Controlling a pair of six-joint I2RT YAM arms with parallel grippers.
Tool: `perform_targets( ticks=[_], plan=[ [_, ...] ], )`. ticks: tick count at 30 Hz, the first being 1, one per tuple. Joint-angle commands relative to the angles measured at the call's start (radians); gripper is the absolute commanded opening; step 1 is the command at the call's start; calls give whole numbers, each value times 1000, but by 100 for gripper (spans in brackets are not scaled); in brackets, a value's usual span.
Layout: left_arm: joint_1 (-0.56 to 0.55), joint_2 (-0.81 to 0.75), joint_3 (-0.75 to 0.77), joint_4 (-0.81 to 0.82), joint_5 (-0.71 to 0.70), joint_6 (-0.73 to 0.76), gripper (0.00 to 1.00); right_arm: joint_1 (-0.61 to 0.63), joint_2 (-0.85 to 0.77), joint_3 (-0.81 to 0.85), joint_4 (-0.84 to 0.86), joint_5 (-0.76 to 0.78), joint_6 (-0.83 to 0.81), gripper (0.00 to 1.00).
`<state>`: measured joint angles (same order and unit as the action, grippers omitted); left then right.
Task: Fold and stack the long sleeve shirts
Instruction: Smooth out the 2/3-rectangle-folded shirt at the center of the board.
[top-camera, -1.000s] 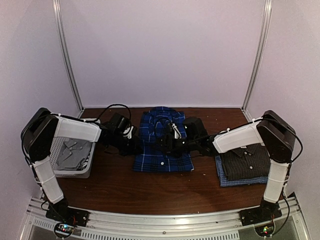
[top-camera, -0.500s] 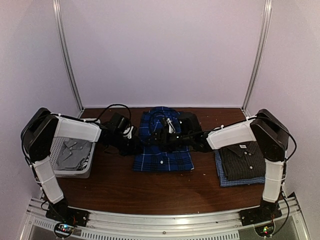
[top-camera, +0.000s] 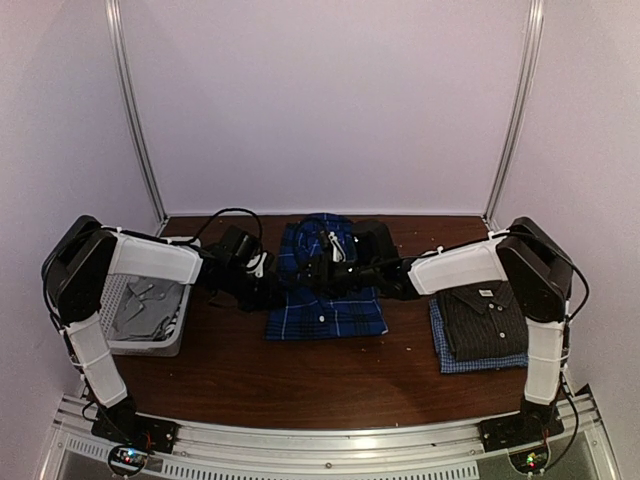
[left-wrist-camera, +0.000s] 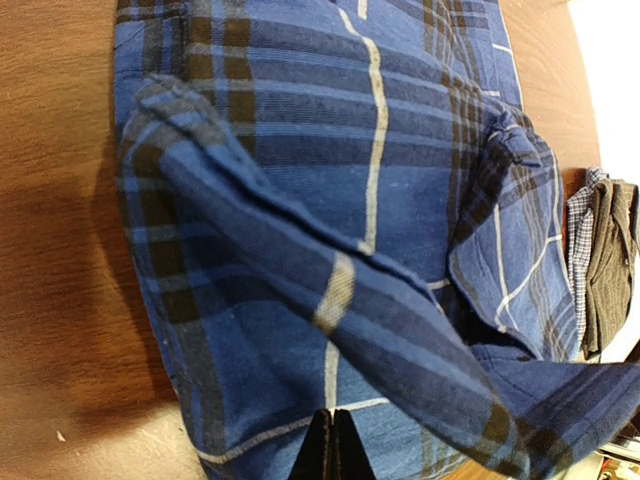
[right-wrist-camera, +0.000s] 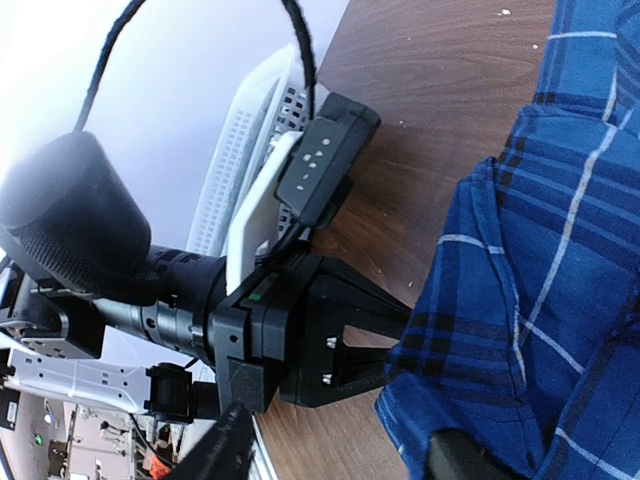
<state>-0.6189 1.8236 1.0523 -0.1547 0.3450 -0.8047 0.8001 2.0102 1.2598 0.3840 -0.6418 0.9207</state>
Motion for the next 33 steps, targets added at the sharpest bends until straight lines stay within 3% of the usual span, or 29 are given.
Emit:
perform_targets(
  ticks=[1, 9, 17, 22, 25, 29, 33],
  plan=[
    [-1, -12, -3, 28, 9, 18, 0, 11, 0, 32, -87, 83, -64, 44],
    [-1, -23, -13, 27, 3, 18, 0, 81, -32, 131, -343, 375, -295, 7],
    [-1, -27, -29, 25, -4, 10, 0, 166, -96, 145, -404, 678, -498, 4],
    [-1, -27, -33, 24, -7, 9, 0, 214, -154, 72, -336, 846, -602, 3],
    [-1, -26, -31, 23, -4, 9, 0, 216, -177, 36, -304, 890, -647, 6],
    [-1, -25, -29, 20, -6, 10, 0, 205, -170, 36, -309, 856, -667, 29],
    [-1, -22, -24, 16, -6, 12, 0, 154, -133, 64, -364, 782, -580, 50]
  ],
)
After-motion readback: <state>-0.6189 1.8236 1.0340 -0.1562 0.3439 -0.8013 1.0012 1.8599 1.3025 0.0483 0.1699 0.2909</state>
